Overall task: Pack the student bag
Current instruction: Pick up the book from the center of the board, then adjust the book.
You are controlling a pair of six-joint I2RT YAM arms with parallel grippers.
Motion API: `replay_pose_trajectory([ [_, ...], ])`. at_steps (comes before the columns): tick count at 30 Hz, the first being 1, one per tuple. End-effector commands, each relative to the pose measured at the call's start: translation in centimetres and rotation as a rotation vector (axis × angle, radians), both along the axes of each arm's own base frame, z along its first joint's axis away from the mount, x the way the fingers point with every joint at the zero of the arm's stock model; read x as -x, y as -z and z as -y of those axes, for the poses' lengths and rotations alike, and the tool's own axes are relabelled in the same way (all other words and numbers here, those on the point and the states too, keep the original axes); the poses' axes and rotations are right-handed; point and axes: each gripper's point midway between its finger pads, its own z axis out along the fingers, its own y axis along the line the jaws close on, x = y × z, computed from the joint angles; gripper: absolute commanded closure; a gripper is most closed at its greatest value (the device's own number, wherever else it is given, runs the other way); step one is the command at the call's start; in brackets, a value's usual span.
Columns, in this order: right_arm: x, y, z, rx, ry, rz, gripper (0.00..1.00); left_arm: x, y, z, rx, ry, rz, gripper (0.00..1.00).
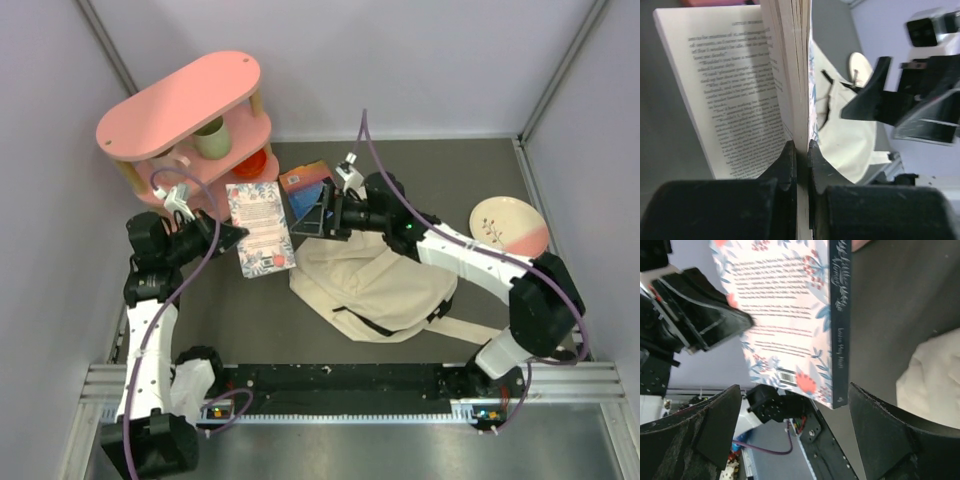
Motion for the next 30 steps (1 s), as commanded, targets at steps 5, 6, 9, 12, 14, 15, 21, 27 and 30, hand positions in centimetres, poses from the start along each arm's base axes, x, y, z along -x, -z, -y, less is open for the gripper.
replay_pose_trajectory([
  [5,3.2,-1.3,3.5,-0.058,-0.047,0.197,0.13,2.1,-7.1,7.0,0.038,0.304,0.235,1.00],
  [6,3.2,-1.1,3.7,-0.052,-0.039,0.200,0.13,2.2,-7.4,7.6,0.038,0.321,0.245,1.00],
  [9,3.4,-0.5,4.4,-0.028,-0.022,0.198,0.13,2.5,-7.6,9.3,0.051,0.368,0.252,1.00],
  [12,3.4,-0.4,4.7,-0.031,-0.001,0.197,0.12,3.1,-8.1,10.3,0.083,0.422,0.268,1.00],
  [14,3.6,-0.6,4.8,-0.052,-0.004,0.208,0.12,3.4,-9.0,10.7,0.104,0.451,0.312,1.00],
  [15,3.9,-0.4,4.9,-0.057,-0.007,0.204,0.12,3.7,-8.9,10.9,0.110,0.472,0.312,1.00],
  [21,4.8,-1.6,5.1,-0.136,-0.027,0.247,0.12,5.0,-9.3,12.1,0.145,0.571,0.350,1.00],
  [27,4.9,-2.9,5.2,-0.189,-0.022,0.291,0.14,5.8,-9.1,13.0,0.157,0.640,0.349,1.00],
  [30,5.4,-4.2,5.2,-0.252,-0.036,0.327,0.21,5.5,-8.3,13.2,0.157,0.644,0.329,1.00],
])
